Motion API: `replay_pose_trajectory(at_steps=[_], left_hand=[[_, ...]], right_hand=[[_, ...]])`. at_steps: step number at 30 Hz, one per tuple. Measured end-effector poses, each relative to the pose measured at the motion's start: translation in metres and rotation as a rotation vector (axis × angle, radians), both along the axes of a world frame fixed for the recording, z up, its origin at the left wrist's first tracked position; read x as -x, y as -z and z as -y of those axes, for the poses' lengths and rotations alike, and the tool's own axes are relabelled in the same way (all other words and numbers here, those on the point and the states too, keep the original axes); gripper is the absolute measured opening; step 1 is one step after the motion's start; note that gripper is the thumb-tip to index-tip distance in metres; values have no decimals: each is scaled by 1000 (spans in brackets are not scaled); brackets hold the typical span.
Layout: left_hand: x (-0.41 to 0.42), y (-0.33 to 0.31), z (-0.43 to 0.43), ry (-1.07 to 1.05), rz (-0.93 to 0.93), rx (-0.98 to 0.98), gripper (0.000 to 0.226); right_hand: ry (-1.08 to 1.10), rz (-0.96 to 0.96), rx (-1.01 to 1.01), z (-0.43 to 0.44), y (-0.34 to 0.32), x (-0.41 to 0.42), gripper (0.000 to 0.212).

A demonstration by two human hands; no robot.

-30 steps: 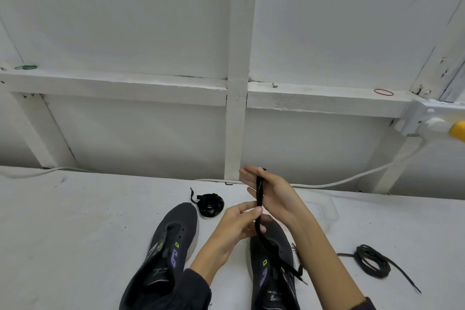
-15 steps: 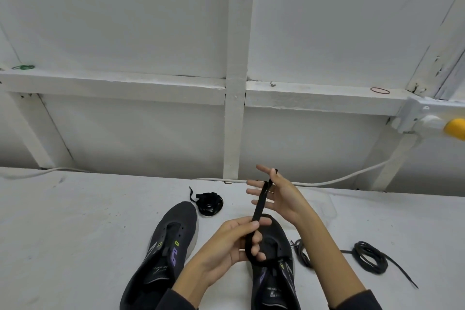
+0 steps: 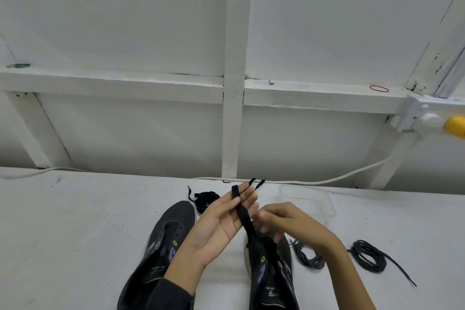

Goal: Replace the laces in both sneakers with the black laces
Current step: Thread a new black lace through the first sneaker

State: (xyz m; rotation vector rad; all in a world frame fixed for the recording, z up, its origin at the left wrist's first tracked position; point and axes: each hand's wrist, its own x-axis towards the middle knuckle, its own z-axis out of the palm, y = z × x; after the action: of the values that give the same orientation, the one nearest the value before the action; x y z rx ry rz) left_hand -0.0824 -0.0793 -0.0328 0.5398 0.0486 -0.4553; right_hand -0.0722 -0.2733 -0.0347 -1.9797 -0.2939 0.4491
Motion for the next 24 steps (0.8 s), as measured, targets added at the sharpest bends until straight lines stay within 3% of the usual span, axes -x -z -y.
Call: replay_pose_trajectory(at_steps=[3, 11, 18, 24], left_hand=[[-2, -2, 0, -49, -7, -4, 38], [-1, 7, 0, -112, -17, -73, 40], [22, 19, 5, -10, 211, -546, 29], [24, 21, 13, -72, 255, -801, 20]], right_hand=[[-155, -51, -48, -4, -1, 11, 24], [-41, -8, -200, -22, -8, 19, 18], [177, 16, -348, -27, -13, 12, 39], [264, 3, -392, -25, -11, 8, 28]])
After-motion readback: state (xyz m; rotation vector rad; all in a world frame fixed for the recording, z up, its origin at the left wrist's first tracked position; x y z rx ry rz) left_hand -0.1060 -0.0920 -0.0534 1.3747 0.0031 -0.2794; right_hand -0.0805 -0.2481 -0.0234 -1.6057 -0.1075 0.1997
